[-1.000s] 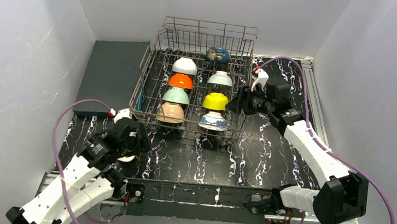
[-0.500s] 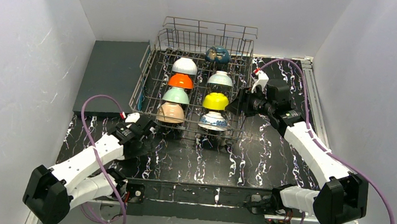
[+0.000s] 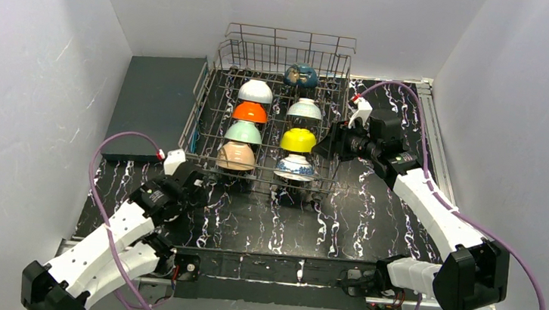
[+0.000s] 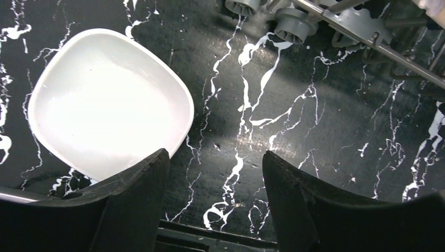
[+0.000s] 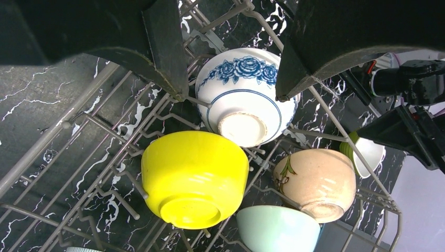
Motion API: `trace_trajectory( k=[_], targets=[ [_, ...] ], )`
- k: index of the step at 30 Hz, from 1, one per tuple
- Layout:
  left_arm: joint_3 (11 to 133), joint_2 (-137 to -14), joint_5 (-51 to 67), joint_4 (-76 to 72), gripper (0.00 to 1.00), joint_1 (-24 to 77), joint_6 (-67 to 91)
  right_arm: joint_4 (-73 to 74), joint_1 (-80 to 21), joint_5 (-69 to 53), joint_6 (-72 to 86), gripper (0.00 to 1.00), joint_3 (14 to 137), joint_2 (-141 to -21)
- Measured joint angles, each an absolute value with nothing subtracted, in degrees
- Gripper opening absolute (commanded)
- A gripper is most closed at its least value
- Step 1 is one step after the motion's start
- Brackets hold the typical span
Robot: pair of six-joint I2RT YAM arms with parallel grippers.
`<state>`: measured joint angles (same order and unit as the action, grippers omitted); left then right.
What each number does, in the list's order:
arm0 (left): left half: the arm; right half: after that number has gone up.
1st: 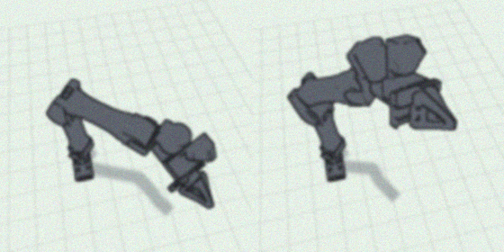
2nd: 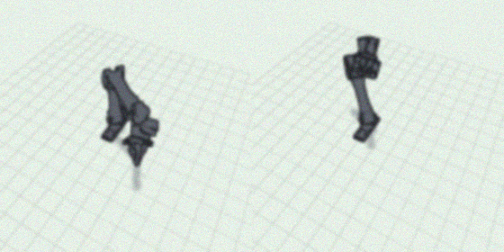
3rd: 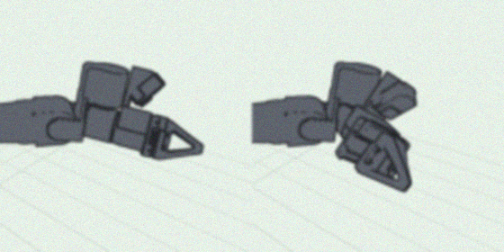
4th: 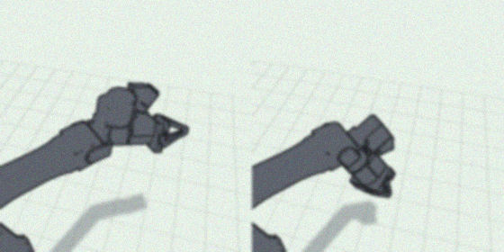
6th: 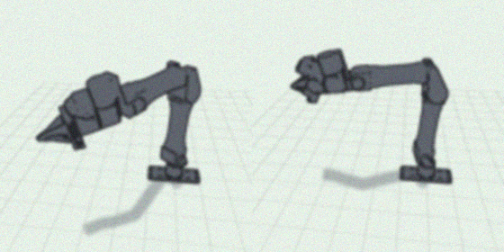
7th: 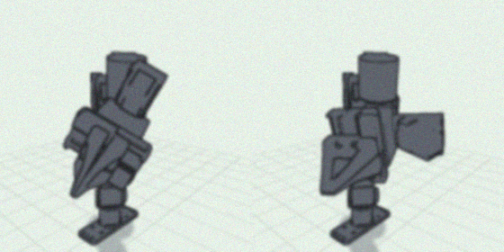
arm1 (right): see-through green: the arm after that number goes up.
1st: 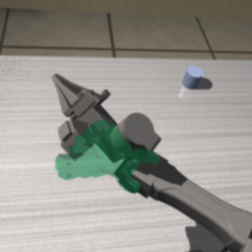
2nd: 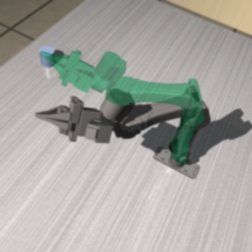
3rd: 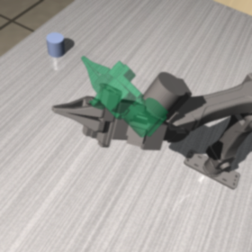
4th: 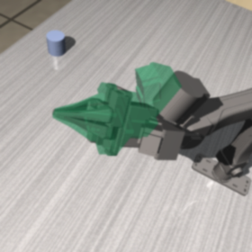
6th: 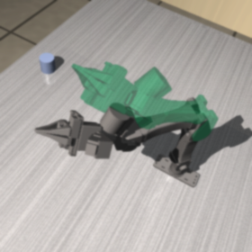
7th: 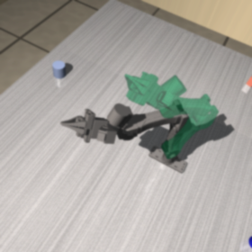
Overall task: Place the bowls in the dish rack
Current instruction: Pick up the bowl from the center of the board.
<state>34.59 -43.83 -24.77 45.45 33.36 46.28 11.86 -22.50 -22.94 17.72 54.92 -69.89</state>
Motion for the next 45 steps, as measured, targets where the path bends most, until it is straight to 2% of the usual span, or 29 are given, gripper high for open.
trace_trajectory(
  k=[4,8,13,22,31,37,45],
  targets=[
    [34.6,-45.8,-27.0,45.5,0.64,33.4,45.8,11.9,-22.5,-23.1,17.7,0.7,54.9,-69.9],
    [35.1,-54.2,-29.9,46.0,0.63,33.4,47.2,11.9,-22.5,-23.3,17.7,0.71,54.9,-69.9],
    [36.9,-64.3,-31.6,47.0,0.56,33.4,49.6,11.9,-22.5,-23.4,17.6,0.71,54.9,-69.9],
    [35.7,-64.8,-31.6,45.4,0.36,33.4,51.8,11.9,-22.5,-23.3,17.6,0.71,54.9,-69.3],
    [34.4,-64.4,-28.3,43.5,0.0,33.4,52.8,12.0,-22.2,-23.3,17.6,0.72,54.9,-68.1],
    [34.3,-58.8,-25.6,45.0,0.0,33.2,50.3,12.4,-22.1,-23.3,17.6,0.73,54.9,-66.4],
    [35.1,-44.6,-14.7,45.1,0.0,33.2,47.1,13.6,-22.1,-24.8,17.8,0.74,54.9,-65.9]
  ],
)
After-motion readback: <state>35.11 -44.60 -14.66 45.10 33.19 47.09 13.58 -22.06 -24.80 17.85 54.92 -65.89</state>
